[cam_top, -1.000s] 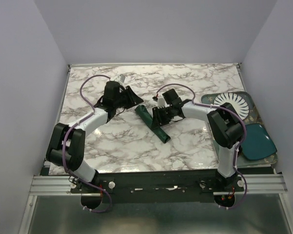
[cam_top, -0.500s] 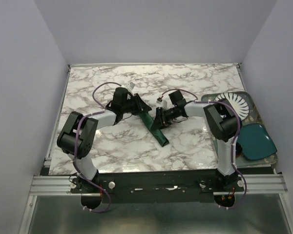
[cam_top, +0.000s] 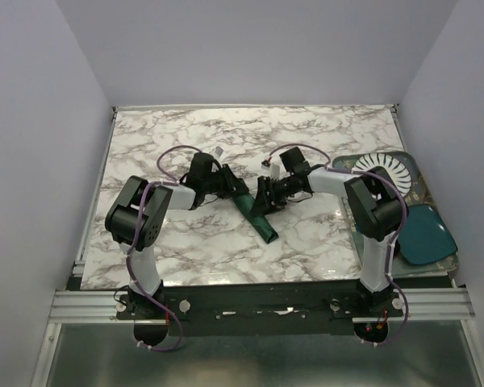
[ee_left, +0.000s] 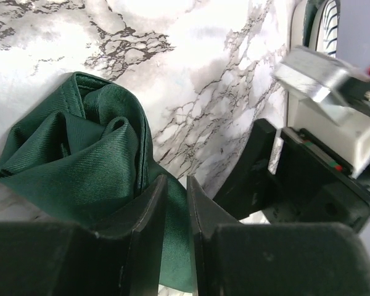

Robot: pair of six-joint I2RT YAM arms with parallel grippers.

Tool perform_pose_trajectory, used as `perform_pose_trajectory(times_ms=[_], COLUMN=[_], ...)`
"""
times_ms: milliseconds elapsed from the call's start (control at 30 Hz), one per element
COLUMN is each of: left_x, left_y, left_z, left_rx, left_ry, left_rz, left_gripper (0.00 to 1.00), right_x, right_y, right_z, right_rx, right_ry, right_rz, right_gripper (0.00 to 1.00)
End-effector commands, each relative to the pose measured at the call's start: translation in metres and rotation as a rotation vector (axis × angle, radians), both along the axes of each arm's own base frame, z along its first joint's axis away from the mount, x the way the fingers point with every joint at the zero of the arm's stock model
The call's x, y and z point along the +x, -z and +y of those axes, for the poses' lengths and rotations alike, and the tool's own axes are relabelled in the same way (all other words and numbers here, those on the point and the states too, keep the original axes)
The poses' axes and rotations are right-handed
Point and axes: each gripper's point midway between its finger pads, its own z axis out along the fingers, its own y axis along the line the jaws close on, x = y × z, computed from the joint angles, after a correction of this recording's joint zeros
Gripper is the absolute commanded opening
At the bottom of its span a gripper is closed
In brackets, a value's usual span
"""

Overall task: Fold the napkin, place the utensils inside, and roll it up
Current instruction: Roll the napkin with the utensil

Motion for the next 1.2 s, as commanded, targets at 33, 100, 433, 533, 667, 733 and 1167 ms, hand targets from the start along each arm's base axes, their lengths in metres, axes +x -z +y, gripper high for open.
perform_pose_trajectory(times_ms=[33, 100, 433, 533, 667, 733, 1167], left_x=[0.001, 0.0, 0.001, 0.0, 0.0, 0.0, 0.0], left_y=[0.016, 0.016, 0.018, 0.019, 0.019, 0.02, 0.012], left_z=[0.007, 0.008, 0.008, 0.008, 0.01, 0.011, 0.013], left_rx=[0.031, 0.032, 0.031, 0.037, 0.041, 0.048, 0.052], left_ry=[-0.019, -0.019, -0.025, -0.028, -0.033, -0.038, -0.039], left_rz=[-0.008, -0.008, 0.018, 0.021, 0.024, 0.025, 0.02], left_gripper=[0.28, 0.28, 0.28, 0.28, 0.27, 0.28, 0.29], right_x=[0.008, 0.002, 0.009, 0.005, 0.006, 0.003, 0.004], right_y=[-0.002, -0.006, -0.03, -0.022, -0.014, -0.008, 0.014], right_z=[-0.033, -0.033, -0.017, -0.003, 0.003, 0.007, -0.004], right_rx=[-0.314, -0.402, -0.815, -0.859, -0.925, -0.937, -0.973], right_ry=[0.035, 0.002, 0.042, 0.002, -0.027, -0.052, -0.063], right_rz=[-0.223, -0.297, -0.739, -0.778, -0.823, -0.837, -0.833], right_gripper=[0.69, 0.71, 0.78, 0.79, 0.79, 0.79, 0.57])
